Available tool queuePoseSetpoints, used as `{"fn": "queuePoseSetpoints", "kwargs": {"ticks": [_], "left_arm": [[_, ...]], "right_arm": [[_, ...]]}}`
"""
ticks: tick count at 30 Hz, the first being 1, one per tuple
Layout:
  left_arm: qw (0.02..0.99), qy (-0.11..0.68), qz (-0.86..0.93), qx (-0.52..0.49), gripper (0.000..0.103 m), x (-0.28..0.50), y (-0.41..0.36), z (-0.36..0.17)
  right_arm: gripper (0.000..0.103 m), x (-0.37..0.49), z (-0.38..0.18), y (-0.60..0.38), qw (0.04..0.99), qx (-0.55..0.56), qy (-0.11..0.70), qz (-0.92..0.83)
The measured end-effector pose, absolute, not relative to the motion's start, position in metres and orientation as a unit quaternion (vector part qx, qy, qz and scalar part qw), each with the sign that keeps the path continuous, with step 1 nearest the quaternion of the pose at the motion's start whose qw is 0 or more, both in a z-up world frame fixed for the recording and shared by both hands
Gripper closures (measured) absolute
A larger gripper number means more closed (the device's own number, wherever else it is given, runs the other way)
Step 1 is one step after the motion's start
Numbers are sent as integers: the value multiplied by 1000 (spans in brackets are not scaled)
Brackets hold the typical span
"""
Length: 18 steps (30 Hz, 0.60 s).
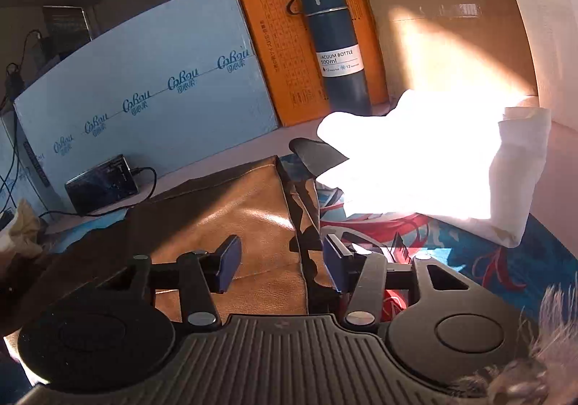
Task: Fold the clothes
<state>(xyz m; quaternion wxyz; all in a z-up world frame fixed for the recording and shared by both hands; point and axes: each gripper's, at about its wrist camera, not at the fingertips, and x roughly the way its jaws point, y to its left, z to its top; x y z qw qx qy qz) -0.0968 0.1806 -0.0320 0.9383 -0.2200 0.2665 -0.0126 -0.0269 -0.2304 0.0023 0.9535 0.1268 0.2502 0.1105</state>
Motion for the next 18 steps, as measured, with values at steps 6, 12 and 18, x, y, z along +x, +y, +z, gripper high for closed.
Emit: {"fn": "queuePoseSetpoints", "kwargs": {"ticks": [6,12,18], "left_arm": [[933,263,-21,-244,81,-98,187,-35],[931,260,-30,-256,78,-97,190,-37],[929,259,-33,-262,77,-97,191,-37]], "right_arm": [[34,19,9,-216,954,102,241,147],[34,54,-1,-189,946,28,279,162],[55,52,-1,-179,943,-16,279,179]]}}
